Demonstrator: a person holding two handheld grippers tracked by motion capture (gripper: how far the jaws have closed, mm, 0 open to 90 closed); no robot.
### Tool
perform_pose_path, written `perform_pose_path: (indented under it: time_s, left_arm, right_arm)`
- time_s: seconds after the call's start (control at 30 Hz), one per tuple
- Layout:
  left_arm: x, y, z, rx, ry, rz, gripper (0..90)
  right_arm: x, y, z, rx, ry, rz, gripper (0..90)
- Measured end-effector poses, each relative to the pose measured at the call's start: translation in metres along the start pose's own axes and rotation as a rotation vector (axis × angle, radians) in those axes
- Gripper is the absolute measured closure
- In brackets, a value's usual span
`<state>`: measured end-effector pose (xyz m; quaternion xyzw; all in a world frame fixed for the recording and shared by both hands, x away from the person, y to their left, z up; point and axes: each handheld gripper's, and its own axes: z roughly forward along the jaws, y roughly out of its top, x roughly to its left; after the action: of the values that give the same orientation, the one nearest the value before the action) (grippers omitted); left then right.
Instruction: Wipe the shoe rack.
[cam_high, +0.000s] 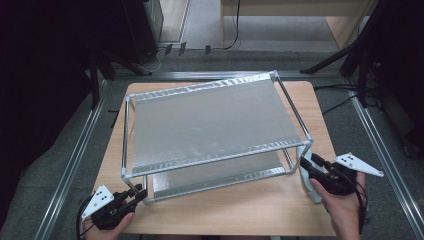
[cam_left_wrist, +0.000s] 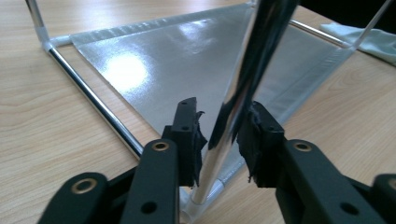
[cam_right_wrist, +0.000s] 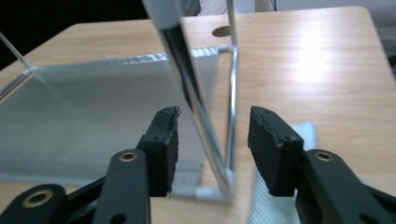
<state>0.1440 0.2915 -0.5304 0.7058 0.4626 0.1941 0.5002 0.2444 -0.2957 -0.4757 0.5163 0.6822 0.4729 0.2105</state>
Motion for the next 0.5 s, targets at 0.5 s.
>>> perform_pose_path:
  time_s: [0.5]
  left_arm:
    - [-0.003,0.003,0.001,-0.022,-0.034,0.016,71.3]
  right_arm:
    - [-0.033,-0.045,0.021,0.255,-0.240,0.038,31.4]
